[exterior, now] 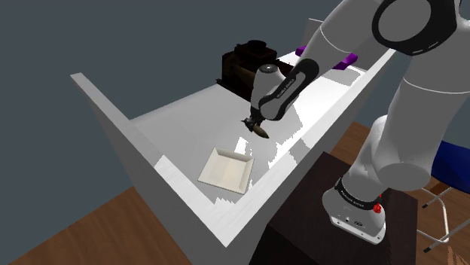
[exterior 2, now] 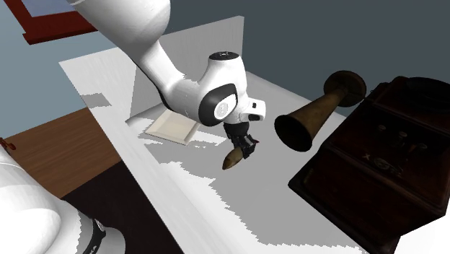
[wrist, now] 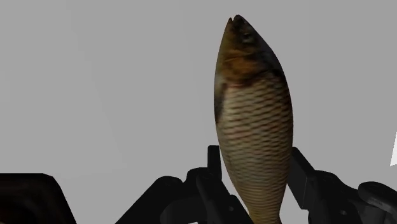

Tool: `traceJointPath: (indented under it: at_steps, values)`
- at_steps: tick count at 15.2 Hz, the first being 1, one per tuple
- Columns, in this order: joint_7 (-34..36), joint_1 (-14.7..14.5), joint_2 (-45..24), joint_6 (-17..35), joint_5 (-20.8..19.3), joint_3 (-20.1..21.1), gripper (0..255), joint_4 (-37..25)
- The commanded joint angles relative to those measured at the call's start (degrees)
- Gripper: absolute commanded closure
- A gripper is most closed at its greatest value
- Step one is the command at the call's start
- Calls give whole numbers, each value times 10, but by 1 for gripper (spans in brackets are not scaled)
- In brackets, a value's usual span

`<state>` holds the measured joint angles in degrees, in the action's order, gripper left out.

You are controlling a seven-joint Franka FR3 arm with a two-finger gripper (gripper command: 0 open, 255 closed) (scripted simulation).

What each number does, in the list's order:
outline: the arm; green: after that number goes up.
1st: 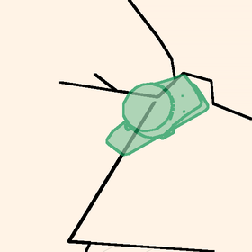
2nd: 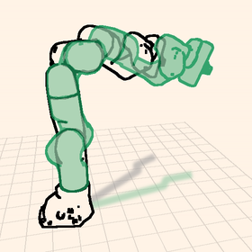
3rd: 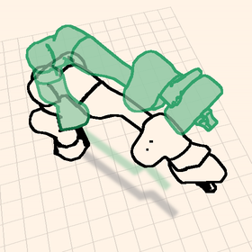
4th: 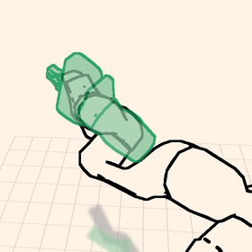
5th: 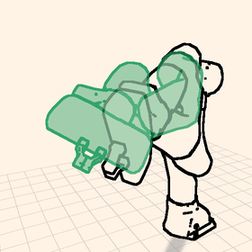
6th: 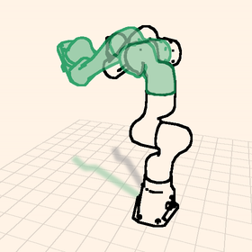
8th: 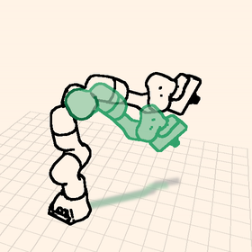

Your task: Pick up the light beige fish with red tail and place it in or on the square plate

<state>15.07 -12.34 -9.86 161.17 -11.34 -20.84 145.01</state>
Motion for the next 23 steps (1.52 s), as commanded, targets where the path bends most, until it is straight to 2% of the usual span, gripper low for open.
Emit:
traceJointPath:
  at_steps: [1,16,23]
  values:
    - [2,-2,16,-15,-6,-3,255,0]
    - [14,-8,130,-141,-39,-8,255,-15]
    - [143,-55,166,-165,-64,57,255,16]
